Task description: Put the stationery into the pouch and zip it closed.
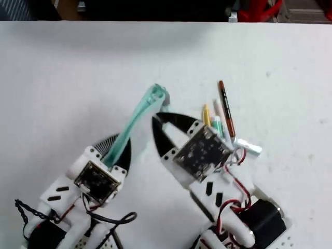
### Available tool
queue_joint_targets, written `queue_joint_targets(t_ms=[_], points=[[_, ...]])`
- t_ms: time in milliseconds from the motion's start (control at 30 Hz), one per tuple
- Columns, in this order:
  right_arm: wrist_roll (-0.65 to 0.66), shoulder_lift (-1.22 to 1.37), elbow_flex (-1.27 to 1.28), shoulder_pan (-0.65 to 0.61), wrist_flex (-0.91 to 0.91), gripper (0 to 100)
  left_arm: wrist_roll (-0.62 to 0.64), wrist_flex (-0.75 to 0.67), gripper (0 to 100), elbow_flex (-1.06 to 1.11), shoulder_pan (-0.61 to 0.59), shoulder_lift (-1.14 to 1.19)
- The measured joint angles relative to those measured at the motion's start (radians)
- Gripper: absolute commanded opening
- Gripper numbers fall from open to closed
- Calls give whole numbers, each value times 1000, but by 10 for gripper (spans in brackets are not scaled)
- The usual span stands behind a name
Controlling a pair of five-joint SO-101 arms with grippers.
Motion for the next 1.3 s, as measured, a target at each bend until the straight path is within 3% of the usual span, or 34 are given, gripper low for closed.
queue_joint_targets(t_ms=[233, 567, 700, 933, 1100, 1300], points=[[-2, -9, 0, 138, 12, 18, 3, 9, 23, 0, -3, 0], [8, 247, -126, 160, 166, 22, -81, 120, 23, -49, 58, 0], [186, 322, -279, 161, 358, 57, -138, 123, 23, -49, 71, -2], [523, 296, -331, 158, 624, 281, -255, 219, 23, -95, 81, -2], [611, 262, -269, 153, 605, 277, -293, 261, 23, -112, 84, -2], [671, 397, -153, 144, 506, 279, -302, 261, 23, -112, 84, -2]])
